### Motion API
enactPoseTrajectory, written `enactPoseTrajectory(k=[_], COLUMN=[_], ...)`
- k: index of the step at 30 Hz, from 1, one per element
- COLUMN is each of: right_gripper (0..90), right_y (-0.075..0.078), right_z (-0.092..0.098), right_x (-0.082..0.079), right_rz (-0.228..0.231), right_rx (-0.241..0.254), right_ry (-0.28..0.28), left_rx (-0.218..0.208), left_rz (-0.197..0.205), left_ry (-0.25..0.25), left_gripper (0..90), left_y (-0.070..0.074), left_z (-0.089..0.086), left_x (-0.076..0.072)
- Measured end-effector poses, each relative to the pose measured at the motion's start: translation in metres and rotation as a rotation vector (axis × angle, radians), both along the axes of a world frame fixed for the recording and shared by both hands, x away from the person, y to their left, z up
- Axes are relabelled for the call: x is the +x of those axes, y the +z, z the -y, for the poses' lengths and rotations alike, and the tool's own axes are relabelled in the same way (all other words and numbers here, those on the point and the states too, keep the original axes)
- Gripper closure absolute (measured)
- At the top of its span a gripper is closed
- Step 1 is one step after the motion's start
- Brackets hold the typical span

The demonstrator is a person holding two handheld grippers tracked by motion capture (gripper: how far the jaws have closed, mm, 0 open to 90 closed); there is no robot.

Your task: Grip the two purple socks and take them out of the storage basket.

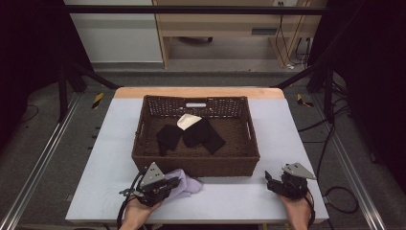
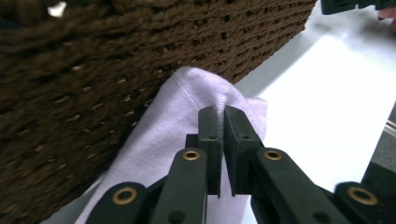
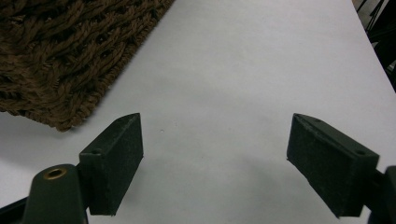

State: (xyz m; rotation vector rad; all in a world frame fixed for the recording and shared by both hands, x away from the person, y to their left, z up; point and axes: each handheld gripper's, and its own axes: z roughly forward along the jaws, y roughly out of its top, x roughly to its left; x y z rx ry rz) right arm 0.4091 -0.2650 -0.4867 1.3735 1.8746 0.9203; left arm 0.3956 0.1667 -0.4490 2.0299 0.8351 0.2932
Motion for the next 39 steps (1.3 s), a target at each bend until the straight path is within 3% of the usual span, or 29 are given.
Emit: enactPoseTrajectory(k=[3, 9, 18, 22, 25, 29, 33, 39], right_gripper=[18.7, 18.5, 17.8, 17.5, 17.5, 17.4, 17.5, 17.5], right_y=[0.000, 0.000, 0.000, 0.000, 0.000, 0.000, 0.000, 0.000], right_z=[0.000, 0.000, 0.001, 0.001, 0.001, 0.001, 0.001, 0.002], right_x=[0.000, 0.000, 0.000, 0.000, 0.000, 0.001, 0.000, 0.001], right_rz=[-0.002, -0.001, -0.002, -0.006, -0.006, -0.008, -0.001, -0.009], right_rx=[0.000, 0.003, 0.004, 0.005, 0.006, 0.008, 0.011, 0.019], right_ry=[0.000, -0.001, -0.006, -0.007, -0.009, -0.012, -0.013, -0.018], left_rx=[-0.009, -0.028, -0.042, -0.061, -0.129, -0.159, -0.131, -0.103], left_rz=[-0.003, 0.009, 0.075, 0.103, 0.109, 0.120, 0.151, 0.140], left_ry=[0.006, 0.035, 0.130, 0.175, 0.207, 0.247, 0.302, 0.365], left_gripper=[75.5, 50.8, 32.4, 29.1, 28.6, 27.6, 25.8, 24.3], left_y=[0.000, 0.007, 0.020, 0.033, 0.043, 0.049, 0.052, 0.040], left_z=[-0.003, -0.019, -0.057, -0.077, -0.094, -0.112, -0.128, -0.150], left_x=[0.001, -0.002, -0.010, -0.011, -0.011, -0.008, -0.002, 0.012])
